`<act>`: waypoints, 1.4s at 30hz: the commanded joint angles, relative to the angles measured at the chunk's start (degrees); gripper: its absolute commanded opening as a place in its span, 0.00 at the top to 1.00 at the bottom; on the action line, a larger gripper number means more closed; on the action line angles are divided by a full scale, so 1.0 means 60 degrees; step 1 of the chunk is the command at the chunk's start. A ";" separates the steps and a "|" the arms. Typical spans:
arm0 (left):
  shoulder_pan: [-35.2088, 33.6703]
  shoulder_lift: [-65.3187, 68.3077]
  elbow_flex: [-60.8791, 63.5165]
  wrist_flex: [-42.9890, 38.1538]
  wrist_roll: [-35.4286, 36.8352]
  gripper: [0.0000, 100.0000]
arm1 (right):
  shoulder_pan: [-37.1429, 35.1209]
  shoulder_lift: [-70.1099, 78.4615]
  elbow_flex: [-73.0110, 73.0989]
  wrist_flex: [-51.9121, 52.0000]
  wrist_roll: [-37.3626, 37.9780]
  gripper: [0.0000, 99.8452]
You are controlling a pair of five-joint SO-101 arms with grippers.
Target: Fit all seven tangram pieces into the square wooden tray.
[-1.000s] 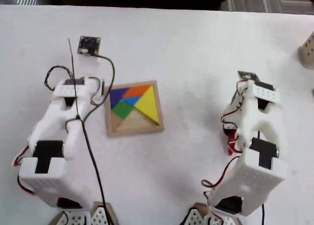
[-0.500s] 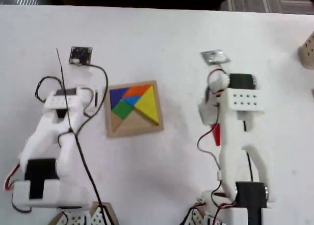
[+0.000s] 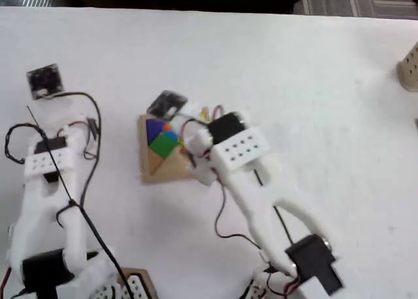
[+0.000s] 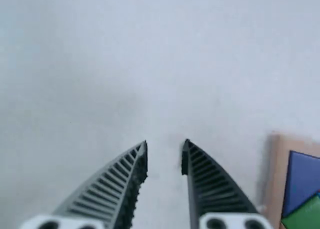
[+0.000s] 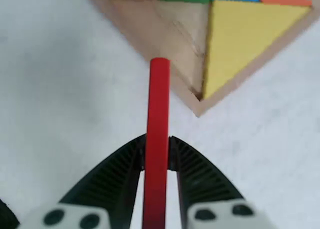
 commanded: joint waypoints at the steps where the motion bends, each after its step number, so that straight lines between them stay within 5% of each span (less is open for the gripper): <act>1: -0.0623 0.0725 -0.1319 0.0381 0.0630 0.85 | -0.0505 0.0799 -0.0132 -0.0799 0.1348 0.98; 5: -0.0681 0.1267 -0.1700 0.0366 0.0615 0.85 | -0.0667 0.1678 -0.0147 -0.1531 0.2667 0.98; 13: -0.0623 0.1385 -0.1788 0.0249 0.0601 0.85 | -0.0696 0.1927 -0.0147 -0.3099 0.2901 0.98; 24: -0.0623 0.1414 -0.1714 -0.0029 0.0601 0.85 | -0.0784 0.2630 -0.0322 -0.3158 0.3282 0.79; 34: -0.0505 0.1414 -0.1714 -0.0044 0.0615 0.85 | 0.0974 0.0886 -0.1685 -0.1692 0.1597 0.79; 42: -0.0432 0.1414 -0.1714 -0.0044 0.0601 0.85 | 0.1355 -0.0799 -0.1612 -0.0271 0.1436 0.79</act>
